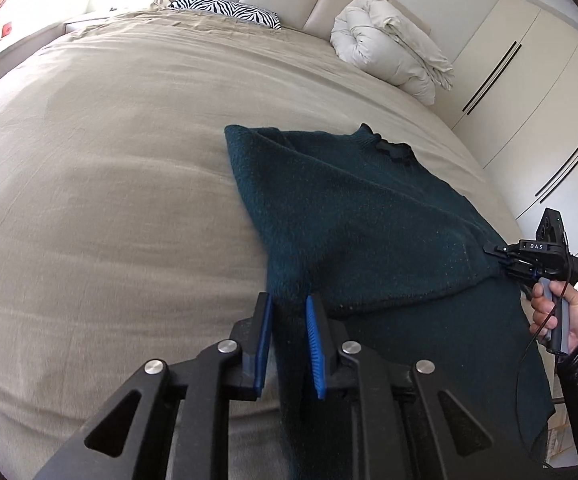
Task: Fold small clothes
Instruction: 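Lower the sleeve onto the body and open the left gripper, then grasp the other sleeve cuff with the right gripper and lift it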
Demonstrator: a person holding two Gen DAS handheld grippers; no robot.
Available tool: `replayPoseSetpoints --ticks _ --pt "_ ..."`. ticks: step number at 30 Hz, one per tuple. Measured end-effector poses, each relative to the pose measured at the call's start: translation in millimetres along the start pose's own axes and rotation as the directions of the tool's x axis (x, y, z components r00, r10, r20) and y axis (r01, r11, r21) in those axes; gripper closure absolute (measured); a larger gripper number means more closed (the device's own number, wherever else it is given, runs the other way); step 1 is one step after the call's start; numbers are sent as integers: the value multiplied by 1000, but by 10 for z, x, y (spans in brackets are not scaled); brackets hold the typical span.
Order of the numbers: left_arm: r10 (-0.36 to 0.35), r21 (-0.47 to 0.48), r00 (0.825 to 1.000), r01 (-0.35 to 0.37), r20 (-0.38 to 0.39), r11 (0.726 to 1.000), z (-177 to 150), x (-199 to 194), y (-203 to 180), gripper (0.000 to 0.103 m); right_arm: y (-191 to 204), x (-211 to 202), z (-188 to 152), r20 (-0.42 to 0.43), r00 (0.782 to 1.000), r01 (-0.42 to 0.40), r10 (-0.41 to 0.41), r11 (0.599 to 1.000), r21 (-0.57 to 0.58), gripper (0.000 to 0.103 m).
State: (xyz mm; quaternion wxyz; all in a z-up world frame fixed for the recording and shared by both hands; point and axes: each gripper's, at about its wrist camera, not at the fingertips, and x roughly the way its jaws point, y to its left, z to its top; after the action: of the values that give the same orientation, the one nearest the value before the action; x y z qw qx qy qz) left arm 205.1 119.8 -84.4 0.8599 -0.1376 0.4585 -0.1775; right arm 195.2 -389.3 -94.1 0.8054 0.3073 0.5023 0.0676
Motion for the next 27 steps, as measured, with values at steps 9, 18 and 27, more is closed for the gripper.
replayPoseSetpoints --ticks 9,18,27 --pt "10 4 999 -10 40 1000 -381 -318 -296 71 25 55 46 10 1000 9 -9 1000 -3 94" --pt "-63 8 998 63 1 998 -613 -349 -618 67 -88 -76 73 88 994 62 -62 998 1 94" --pt "-103 19 994 102 42 995 -706 -415 -896 34 -780 -1181 -151 345 937 2 -50 990 138 49"
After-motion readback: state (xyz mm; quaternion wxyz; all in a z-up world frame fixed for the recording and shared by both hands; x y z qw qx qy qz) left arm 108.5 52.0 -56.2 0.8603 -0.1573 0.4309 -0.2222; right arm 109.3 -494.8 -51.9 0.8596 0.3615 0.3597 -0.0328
